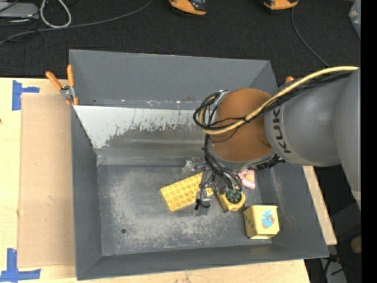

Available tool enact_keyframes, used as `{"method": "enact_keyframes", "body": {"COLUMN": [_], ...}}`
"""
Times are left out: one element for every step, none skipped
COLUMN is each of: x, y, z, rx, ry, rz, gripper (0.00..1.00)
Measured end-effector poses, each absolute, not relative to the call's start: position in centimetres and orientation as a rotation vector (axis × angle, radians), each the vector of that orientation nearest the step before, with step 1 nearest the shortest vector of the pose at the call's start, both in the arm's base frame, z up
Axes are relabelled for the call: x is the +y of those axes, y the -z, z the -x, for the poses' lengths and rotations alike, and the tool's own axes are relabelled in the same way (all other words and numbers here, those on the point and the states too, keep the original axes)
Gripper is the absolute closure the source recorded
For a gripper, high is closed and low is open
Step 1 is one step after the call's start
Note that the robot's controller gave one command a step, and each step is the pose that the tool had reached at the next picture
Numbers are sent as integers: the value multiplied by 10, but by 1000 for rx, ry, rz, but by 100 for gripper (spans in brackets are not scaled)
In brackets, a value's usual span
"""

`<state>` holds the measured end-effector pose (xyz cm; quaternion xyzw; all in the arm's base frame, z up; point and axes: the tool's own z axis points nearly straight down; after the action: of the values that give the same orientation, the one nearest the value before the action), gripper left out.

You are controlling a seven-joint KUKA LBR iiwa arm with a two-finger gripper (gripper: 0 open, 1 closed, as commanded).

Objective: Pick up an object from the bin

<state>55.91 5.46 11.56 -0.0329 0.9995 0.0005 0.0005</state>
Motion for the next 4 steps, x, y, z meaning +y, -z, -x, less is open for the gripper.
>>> {"method": "enact_keyframes", "body": {"x": [50,51,51,51], "y": [-69,-71,-70,-73], "z": [-573,-574,-574,-576], "rx": [3126,3112,3115,3105], "ry": [-5,-2,-4,-3], "rz": [193,384,364,405], "gripper": [0,0,0,100]}}
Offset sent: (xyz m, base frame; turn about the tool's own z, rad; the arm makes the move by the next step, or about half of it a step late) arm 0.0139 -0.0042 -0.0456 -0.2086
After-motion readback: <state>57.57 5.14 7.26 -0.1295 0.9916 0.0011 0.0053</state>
